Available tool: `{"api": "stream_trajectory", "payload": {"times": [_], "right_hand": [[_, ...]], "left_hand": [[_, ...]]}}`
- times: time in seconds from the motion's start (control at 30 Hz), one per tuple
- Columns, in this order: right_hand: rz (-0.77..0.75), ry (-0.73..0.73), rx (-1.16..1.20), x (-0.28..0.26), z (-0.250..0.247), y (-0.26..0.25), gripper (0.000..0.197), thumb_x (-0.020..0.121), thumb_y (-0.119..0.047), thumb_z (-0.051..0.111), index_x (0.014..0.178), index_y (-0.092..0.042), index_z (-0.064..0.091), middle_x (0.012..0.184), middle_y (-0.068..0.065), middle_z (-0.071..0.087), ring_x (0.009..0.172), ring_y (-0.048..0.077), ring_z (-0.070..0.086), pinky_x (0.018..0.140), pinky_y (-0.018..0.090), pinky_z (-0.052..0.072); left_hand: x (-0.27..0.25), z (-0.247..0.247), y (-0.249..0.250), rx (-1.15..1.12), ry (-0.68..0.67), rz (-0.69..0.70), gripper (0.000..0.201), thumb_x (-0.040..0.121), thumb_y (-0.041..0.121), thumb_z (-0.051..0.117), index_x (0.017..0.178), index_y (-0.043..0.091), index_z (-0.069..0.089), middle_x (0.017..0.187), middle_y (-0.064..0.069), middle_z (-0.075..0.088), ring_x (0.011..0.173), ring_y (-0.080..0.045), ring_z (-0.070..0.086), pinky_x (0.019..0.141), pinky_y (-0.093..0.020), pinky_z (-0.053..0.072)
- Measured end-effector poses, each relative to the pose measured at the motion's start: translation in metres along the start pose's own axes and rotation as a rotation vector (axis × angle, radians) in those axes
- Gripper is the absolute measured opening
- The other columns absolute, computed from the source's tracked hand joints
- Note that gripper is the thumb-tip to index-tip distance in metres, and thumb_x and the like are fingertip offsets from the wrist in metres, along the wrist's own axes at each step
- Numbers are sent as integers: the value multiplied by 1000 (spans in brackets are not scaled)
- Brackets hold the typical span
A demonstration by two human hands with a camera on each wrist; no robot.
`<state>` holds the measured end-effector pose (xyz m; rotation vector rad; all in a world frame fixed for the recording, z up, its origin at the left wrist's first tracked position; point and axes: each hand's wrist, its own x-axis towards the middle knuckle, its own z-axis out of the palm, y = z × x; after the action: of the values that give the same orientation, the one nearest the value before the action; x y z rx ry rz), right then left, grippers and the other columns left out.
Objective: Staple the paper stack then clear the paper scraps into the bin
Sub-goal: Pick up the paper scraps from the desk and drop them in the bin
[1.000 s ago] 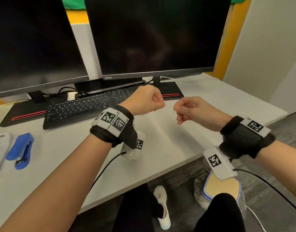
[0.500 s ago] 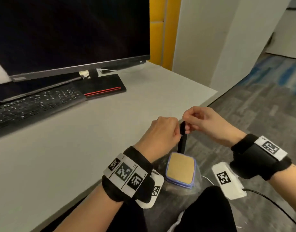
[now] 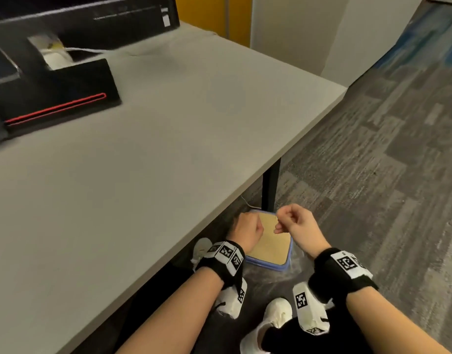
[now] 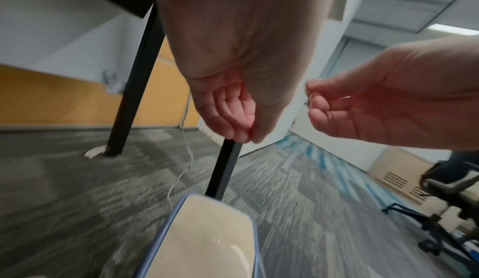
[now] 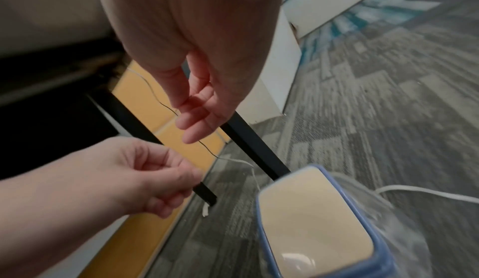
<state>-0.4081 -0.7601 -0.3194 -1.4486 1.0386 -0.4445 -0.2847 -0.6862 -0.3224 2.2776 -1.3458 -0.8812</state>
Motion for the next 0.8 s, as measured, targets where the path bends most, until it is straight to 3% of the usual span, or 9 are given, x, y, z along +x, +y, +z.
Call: {"api": "stream_trajectory", "payload": {"times": [0.13,0.27,0.37,0.47,0.5,0.53,0.63,0.67,0.8], "right_hand": [[115,68,42,34,16,58,20,92,-4,52,75,-13,54,69,5,52,61,20,57,75,42,54],[183,86,-19,58,23,108,23,91,-5,52,72,-17,52,70,3,56,60,16,57,67,31,50],[234,92,-69,76,22,140,22,92,-8,52,72,-18,51,71,3,57,58,14,58,68,31,51],[260,56,-145,90,23,166,18,92,-10,52,75,-15,51,71,6,57,47,0,57,54,13,46],[266,37,-174,94,24,174,17,92,-11,53,76,-13,50,71,7,58,46,-1,57,52,12,45],[272,17,-206,98,25,183,17,92,-11,52,76,-13,50,73,8,59,49,2,60,55,17,48],[297,-26,-289,107,29,205,17,92,-13,52,77,-5,54,78,18,65,72,36,65,71,44,52],[296,-33,-316,109,31,210,18,91,-13,52,80,0,56,80,22,66,75,39,64,72,47,51],[248,-34,-396,114,35,215,11,87,-5,52,76,-7,54,84,22,67,74,33,59,71,41,47]], "left_hand": [[44,48,-26,-9,-12,-86,13,86,16,55,85,9,66,94,-13,71,90,-31,67,78,-40,55],[71,93,-50,40,-40,-137,15,89,17,55,89,6,66,99,-13,70,96,-31,65,78,-39,50],[87,118,-64,88,-101,-169,16,89,16,52,92,6,65,103,-15,68,99,-32,64,83,-40,49],[101,135,-75,127,-132,-191,19,89,19,51,96,8,66,105,-15,68,100,-35,64,84,-42,52],[105,139,-77,151,-145,-194,21,90,19,50,99,8,65,107,-16,67,101,-35,64,84,-42,51],[110,143,-79,180,-157,-192,22,91,19,49,101,6,65,109,-17,66,102,-36,64,83,-41,49],[121,153,-86,245,-192,-192,24,94,20,47,103,4,61,114,-19,64,106,-37,61,82,-41,48],[124,156,-87,263,-201,-190,24,94,21,47,104,3,61,115,-18,63,108,-37,60,83,-41,47],[136,163,-93,290,-215,-186,24,94,21,49,106,4,60,117,-19,63,110,-38,58,85,-42,47]]}}
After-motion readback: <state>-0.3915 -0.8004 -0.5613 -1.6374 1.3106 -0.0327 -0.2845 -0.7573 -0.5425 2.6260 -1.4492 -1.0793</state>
